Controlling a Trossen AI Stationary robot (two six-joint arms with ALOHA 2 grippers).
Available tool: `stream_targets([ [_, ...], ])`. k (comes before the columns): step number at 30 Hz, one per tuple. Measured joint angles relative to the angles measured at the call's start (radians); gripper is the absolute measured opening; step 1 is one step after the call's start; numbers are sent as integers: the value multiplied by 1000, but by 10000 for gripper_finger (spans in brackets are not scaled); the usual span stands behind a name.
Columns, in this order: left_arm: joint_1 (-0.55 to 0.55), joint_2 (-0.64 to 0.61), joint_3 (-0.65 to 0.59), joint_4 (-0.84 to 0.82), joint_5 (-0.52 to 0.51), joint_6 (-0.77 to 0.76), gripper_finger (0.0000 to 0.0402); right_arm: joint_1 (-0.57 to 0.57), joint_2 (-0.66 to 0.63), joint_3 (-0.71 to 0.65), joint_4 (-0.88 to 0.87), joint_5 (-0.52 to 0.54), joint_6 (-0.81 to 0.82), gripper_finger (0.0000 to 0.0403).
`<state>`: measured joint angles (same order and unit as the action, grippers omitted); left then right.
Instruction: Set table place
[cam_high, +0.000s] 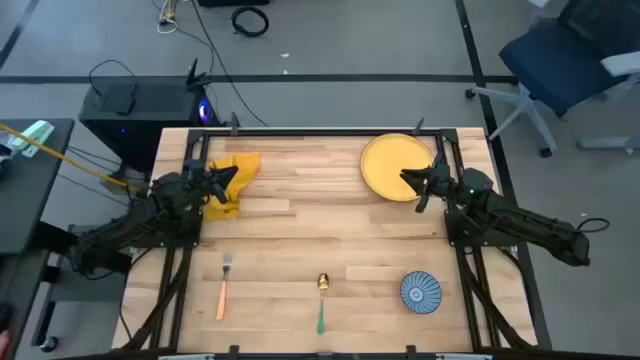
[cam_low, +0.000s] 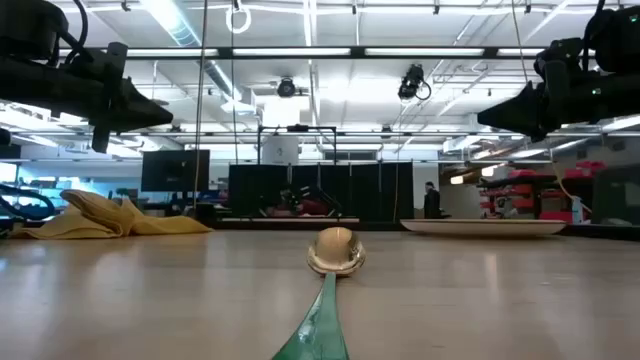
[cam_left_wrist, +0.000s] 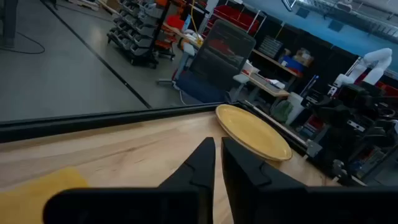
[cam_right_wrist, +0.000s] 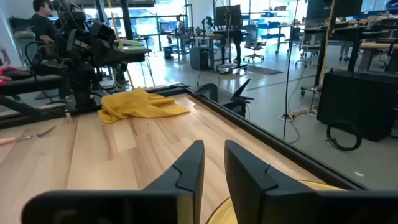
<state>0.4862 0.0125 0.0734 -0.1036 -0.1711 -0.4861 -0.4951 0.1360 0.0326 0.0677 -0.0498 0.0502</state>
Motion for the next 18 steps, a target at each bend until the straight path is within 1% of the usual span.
stream_targets([
  [4, 0, 0, 0, 0, 0, 0, 30, 0, 0, 0, 0, 0, 0, 70],
  [12, 0, 0, 0, 0, 0, 0, 40, 0, 0, 0, 0, 0, 0, 70],
  [18, 0, 0, 0, 0, 0, 0, 33, 0, 0, 0, 0, 0, 0, 70],
])
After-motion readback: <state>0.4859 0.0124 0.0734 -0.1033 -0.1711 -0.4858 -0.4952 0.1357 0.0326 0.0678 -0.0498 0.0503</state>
